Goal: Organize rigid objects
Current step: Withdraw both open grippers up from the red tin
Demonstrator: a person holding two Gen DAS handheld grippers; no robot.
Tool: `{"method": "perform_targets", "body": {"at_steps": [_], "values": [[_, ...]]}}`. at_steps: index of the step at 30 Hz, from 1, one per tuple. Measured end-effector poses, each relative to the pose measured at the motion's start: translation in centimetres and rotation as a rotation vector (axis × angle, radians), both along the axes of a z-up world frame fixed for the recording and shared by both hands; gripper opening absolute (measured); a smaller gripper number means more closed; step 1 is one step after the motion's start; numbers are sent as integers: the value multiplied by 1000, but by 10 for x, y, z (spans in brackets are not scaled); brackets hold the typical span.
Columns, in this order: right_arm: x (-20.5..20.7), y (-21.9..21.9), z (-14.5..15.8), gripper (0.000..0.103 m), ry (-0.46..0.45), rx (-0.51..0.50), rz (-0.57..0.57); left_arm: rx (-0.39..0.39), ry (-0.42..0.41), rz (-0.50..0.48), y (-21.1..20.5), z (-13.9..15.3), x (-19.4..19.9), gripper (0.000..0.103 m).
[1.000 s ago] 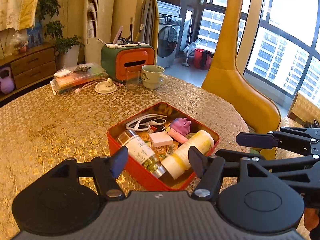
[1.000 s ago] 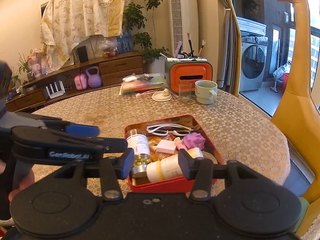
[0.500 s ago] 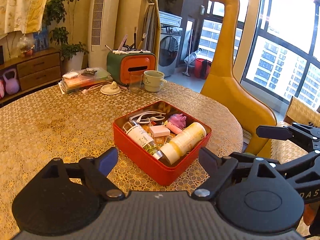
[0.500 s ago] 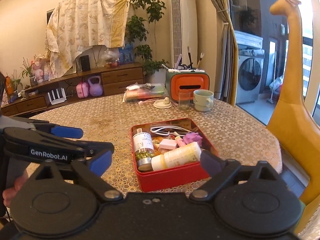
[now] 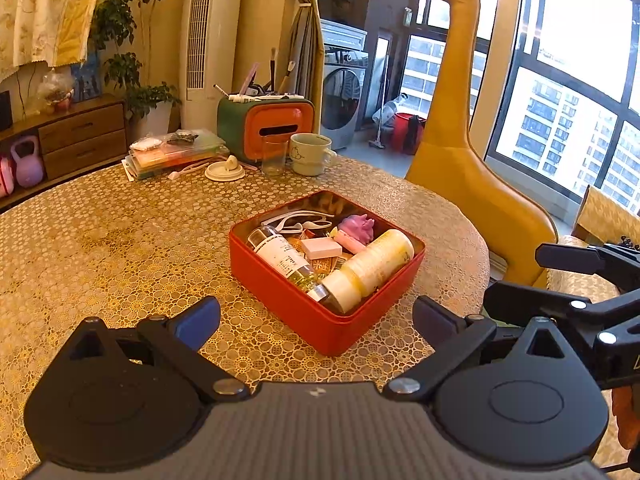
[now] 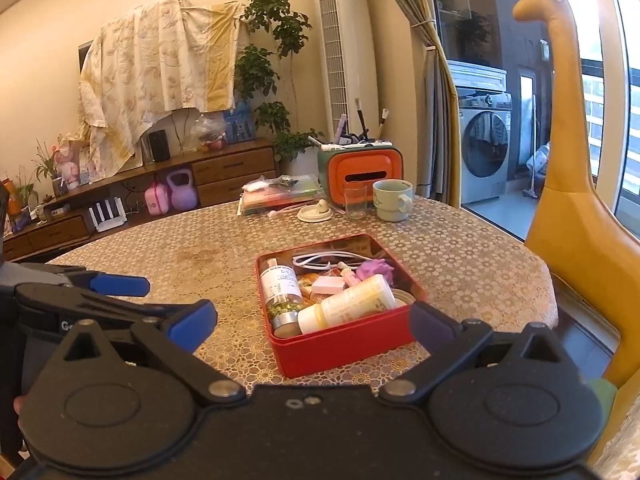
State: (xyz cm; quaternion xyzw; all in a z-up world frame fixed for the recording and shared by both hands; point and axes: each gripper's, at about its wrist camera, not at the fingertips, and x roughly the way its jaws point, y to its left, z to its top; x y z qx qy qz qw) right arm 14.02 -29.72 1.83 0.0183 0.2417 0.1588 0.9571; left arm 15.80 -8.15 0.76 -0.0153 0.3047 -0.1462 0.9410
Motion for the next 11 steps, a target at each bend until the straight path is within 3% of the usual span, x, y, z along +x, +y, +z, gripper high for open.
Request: {"method": "perform_targets", "body": {"at_steps": [11], "values": [[-6,-7,-7,103,31,43,-25,-5,11,-12,-4,-2,-2,103]]}}
